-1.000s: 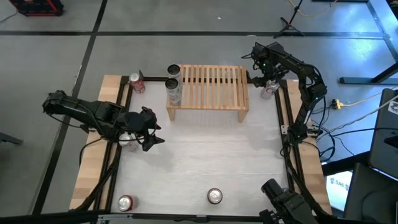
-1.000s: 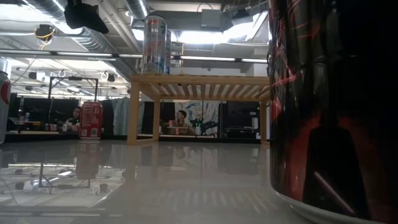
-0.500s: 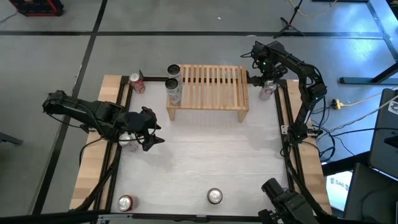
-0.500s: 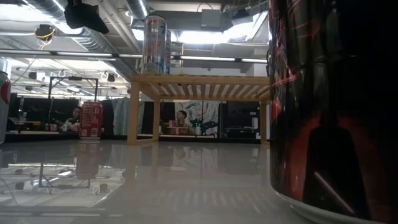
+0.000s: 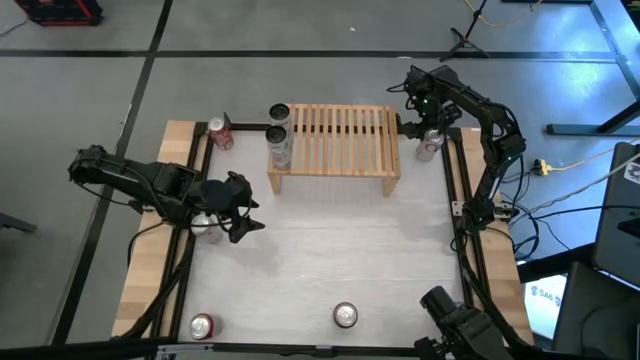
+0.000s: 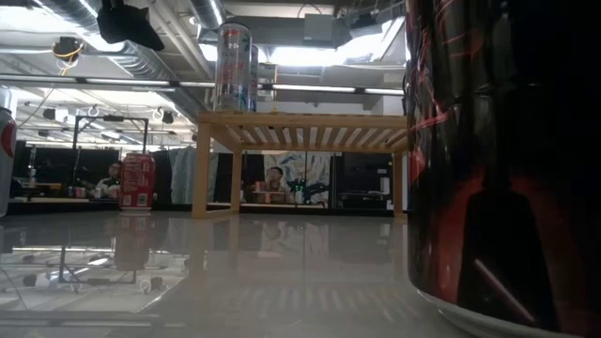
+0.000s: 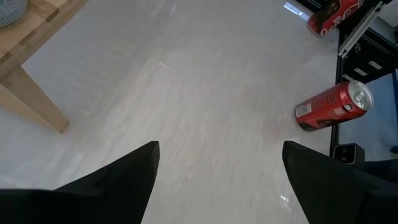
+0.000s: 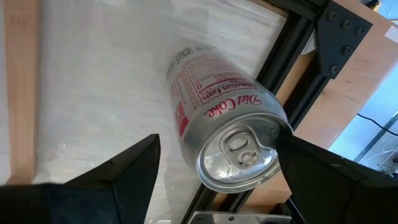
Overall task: Place canned beverage on shelf
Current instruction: Put the silver soda can on the shelf
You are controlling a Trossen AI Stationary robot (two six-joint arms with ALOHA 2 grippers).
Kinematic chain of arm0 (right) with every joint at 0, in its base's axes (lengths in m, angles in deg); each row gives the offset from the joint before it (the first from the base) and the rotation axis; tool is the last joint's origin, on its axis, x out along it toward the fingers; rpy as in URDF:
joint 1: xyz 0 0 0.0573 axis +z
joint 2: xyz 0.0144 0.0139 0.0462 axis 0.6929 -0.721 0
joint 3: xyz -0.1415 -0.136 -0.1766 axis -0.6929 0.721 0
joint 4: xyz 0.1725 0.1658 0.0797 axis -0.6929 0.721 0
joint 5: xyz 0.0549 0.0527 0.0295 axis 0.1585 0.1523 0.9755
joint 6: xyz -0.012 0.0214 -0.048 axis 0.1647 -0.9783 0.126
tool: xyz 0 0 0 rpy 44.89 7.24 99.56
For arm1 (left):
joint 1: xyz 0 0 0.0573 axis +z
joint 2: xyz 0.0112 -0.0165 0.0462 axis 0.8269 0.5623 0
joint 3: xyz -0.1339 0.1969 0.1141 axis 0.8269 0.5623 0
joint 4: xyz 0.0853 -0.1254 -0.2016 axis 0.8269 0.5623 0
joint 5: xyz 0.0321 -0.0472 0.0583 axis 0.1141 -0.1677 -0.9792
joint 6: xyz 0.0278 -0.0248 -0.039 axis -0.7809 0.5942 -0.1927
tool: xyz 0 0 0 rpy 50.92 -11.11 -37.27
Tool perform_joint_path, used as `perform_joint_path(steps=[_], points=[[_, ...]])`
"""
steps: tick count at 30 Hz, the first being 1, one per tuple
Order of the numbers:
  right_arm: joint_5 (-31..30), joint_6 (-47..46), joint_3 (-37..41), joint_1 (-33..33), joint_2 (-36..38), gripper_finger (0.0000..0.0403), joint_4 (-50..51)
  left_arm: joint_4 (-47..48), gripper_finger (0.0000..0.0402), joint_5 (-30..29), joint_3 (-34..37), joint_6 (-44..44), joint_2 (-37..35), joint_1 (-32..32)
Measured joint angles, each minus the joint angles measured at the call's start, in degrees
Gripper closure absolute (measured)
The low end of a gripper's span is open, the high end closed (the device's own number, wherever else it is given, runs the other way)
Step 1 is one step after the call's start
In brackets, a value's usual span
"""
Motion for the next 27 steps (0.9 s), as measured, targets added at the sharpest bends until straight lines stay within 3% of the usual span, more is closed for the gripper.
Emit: perform_joint_path(steps=[19,27], points=[[5.1,2.1,0.1,0.7,1.6,0.0095,-0.9,-0.1,0.0072,-0.5,0.0,-2.2,0.0,0.0],[4.2,2.1,0.1,0.8,1.7,0.0095,-1.0,-0.3,0.0072,-0.6,0.0,-2.9,0.0,0.0]])
